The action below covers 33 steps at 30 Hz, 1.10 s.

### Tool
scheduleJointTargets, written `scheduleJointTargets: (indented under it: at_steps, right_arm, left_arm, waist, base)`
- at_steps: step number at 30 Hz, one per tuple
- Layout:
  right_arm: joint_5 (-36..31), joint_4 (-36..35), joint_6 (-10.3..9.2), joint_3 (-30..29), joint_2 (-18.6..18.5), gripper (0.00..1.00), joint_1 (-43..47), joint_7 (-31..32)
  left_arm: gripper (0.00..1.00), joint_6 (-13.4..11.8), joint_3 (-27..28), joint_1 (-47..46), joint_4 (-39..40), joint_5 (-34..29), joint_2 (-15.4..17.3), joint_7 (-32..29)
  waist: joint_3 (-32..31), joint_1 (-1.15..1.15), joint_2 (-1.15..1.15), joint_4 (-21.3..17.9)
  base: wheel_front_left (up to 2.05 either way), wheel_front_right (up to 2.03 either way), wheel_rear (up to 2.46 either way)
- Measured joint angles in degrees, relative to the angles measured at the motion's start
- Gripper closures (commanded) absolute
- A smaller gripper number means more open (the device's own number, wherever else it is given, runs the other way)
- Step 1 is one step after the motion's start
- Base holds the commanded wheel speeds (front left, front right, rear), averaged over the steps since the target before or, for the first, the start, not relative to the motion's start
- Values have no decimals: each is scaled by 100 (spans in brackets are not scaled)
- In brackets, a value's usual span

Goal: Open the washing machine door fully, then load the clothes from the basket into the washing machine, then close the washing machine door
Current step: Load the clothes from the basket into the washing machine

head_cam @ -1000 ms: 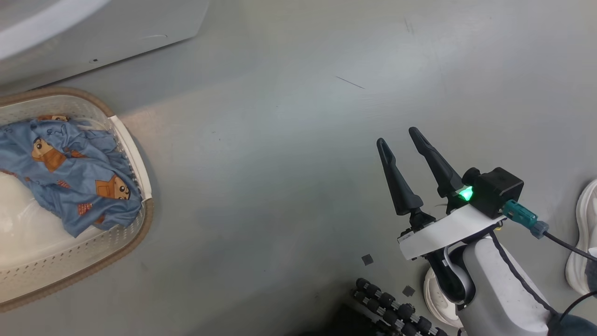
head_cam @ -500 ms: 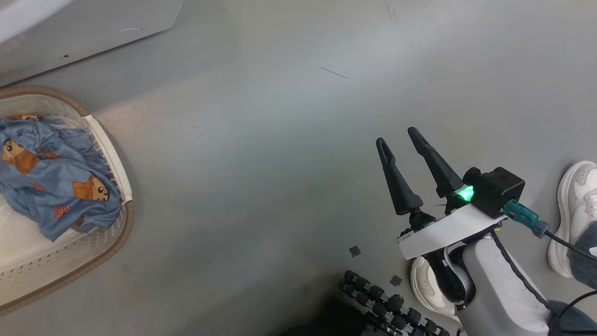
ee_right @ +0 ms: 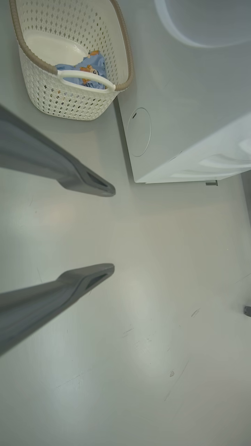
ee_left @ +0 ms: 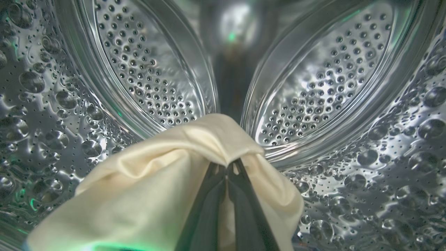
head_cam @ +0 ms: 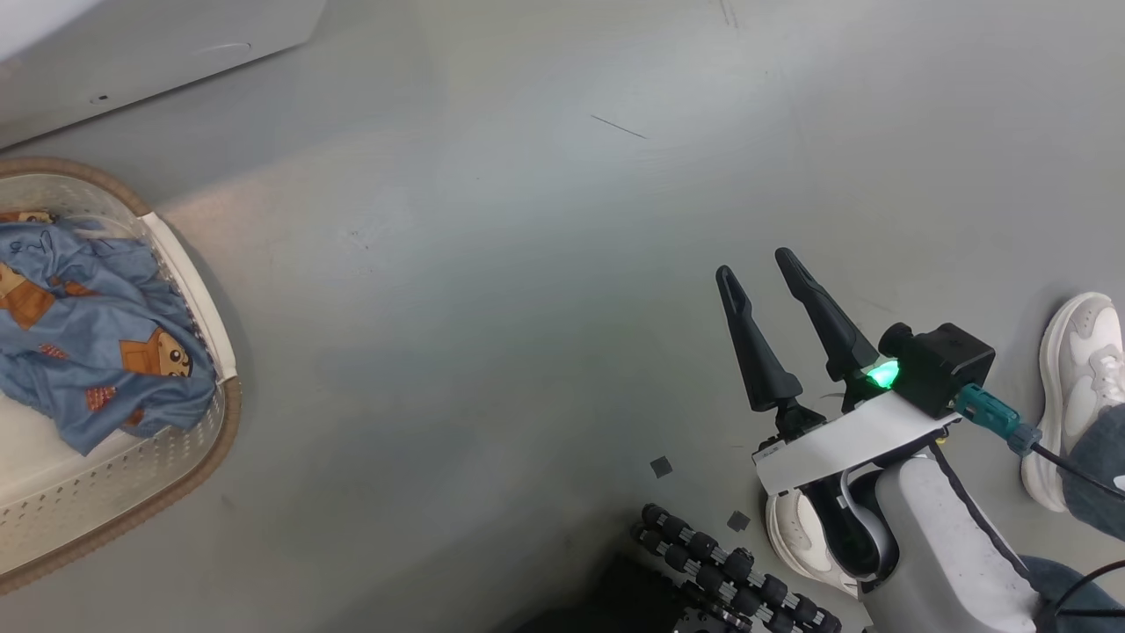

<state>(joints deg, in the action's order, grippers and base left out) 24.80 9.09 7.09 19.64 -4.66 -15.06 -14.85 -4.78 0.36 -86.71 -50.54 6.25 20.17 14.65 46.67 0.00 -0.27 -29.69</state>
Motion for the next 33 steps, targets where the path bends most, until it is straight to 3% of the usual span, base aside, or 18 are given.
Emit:
scheduleJointTargets:
  at_steps: [3,4,13,33]
  right_arm:
    - [0,0,0,5,26,0,-3,0]
    - [0,0,0,5,29,0,-12,-1]
    - [0,1,0,-259,46,0,-26,0]
    - [-20,34,0,-664,-64,0,-48,0]
  left_arm:
    - [46,8,-78,-1,-167,-52,-2,-60]
    - [1,8,-80,-5,-201,-89,-2,-105]
    - [0,-77,-191,-129,-643,-179,-158,-410]
    - [0,-170,-64,154,-1269,-132,-757,-266]
  waist:
    - [-5,0,0,2]
    - [-7,0,0,4]
    - [-45,0,0,155]
    - [-559,0,0,752]
  base:
    - [0,0,0]
    - [0,0,0]
    - [0,0,0]
    - [0,0,0]
